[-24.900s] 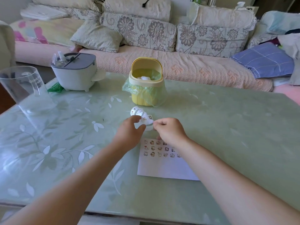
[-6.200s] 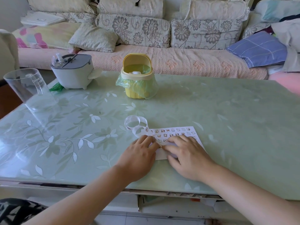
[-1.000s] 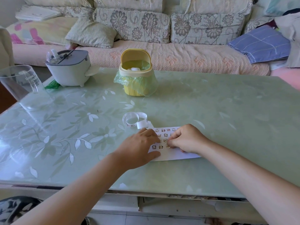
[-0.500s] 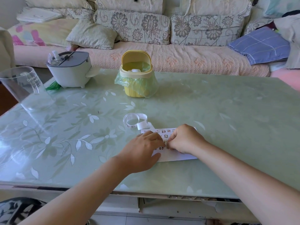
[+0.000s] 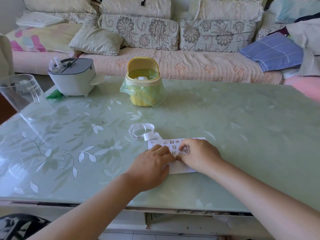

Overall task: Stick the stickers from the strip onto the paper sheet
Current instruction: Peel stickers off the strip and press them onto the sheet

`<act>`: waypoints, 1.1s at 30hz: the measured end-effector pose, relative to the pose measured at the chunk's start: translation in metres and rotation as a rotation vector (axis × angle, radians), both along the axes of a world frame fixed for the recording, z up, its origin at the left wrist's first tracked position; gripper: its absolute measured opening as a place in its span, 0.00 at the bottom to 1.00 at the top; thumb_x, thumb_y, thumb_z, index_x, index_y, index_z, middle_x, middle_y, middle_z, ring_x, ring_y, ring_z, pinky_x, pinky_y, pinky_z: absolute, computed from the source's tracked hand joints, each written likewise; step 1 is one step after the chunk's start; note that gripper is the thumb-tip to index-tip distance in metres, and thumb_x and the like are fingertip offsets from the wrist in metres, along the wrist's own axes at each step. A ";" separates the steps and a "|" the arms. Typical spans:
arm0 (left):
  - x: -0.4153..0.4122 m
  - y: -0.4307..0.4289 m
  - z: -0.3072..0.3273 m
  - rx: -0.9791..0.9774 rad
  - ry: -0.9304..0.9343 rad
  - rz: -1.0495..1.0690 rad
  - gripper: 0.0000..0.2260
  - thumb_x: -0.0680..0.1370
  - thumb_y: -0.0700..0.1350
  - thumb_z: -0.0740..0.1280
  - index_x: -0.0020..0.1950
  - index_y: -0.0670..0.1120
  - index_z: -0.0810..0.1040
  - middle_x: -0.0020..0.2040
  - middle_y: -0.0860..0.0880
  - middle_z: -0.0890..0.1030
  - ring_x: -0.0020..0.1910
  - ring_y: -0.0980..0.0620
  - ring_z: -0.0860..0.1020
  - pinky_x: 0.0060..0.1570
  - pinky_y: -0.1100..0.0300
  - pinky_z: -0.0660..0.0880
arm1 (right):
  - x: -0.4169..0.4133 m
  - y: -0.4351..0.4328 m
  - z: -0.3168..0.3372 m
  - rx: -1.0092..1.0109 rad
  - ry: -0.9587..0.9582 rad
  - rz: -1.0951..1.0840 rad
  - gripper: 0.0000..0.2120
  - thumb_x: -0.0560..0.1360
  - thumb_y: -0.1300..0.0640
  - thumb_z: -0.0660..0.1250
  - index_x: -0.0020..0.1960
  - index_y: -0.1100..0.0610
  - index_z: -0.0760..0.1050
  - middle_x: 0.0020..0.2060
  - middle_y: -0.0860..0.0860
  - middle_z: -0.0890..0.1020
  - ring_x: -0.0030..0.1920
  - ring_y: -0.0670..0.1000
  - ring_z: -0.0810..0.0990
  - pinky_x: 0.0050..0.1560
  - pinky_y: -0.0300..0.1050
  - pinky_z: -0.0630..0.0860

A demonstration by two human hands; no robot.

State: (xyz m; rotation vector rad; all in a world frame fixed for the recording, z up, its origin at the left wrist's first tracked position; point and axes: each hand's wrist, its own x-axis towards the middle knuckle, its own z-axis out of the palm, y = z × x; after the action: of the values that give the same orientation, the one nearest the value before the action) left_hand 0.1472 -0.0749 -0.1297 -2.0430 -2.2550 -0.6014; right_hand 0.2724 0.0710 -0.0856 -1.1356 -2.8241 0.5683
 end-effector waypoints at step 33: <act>-0.001 -0.006 -0.008 0.047 -0.012 0.014 0.16 0.78 0.51 0.59 0.64 0.54 0.77 0.59 0.57 0.77 0.59 0.54 0.75 0.44 0.55 0.79 | 0.040 -0.008 -0.022 0.372 0.030 0.419 0.18 0.74 0.48 0.57 0.61 0.46 0.78 0.48 0.47 0.74 0.45 0.52 0.76 0.38 0.46 0.73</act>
State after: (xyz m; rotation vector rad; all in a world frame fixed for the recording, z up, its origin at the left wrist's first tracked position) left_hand 0.1463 -0.0805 -0.1378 -2.0067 -2.2376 -0.6611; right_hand 0.3128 0.0626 -0.1075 -0.4732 -2.9743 0.0573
